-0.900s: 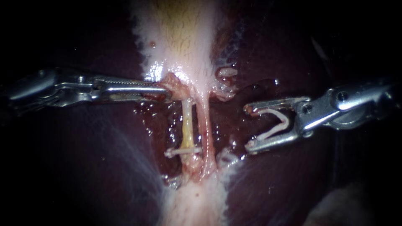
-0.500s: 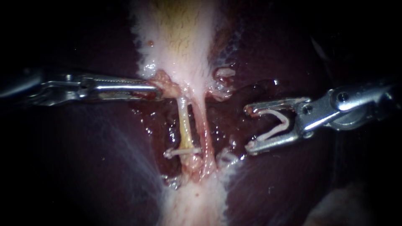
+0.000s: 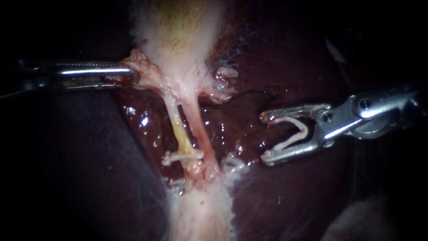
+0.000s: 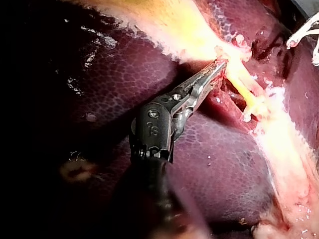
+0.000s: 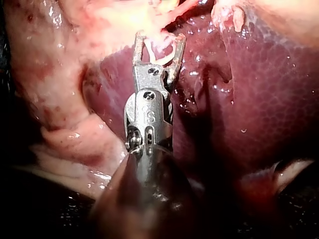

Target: Clipping second clip left tube

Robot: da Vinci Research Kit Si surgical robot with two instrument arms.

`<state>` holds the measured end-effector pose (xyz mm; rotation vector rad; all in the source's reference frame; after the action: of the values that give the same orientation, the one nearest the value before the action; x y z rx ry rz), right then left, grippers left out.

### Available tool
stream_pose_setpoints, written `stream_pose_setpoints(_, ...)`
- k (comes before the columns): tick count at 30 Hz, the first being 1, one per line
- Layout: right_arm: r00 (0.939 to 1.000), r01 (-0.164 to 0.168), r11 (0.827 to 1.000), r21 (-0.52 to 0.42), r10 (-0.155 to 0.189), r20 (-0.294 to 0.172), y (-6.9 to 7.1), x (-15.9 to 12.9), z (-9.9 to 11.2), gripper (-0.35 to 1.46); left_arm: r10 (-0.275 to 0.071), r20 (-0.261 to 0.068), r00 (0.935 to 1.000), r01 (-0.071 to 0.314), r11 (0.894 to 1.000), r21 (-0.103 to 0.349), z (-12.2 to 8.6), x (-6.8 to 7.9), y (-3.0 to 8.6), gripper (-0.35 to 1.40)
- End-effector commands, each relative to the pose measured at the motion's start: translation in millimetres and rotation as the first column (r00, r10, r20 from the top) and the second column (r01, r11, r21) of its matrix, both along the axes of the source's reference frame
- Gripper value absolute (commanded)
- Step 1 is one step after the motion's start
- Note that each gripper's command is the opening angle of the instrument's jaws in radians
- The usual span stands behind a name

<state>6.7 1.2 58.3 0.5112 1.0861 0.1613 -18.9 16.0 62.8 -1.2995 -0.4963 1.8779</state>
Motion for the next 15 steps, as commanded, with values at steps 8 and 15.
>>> stream_pose_setpoints(8,1.0000,0.002,0.998,0.058,-0.002,0.007,-3.1,4.6,1.9,0.50,-0.002,-0.002,1.0000,0.002,1.000,-0.003,0.2,-0.3,-0.2,-0.35)
stream_pose_setpoints(15,0.9993,-0.027,0.994,0.110,0.024,0.029,-3.9,8.8,3.5,0.50,-0.002,-0.003,1.0000,0.002,1.000,-0.003,0.2,-0.4,-0.2,-0.35)
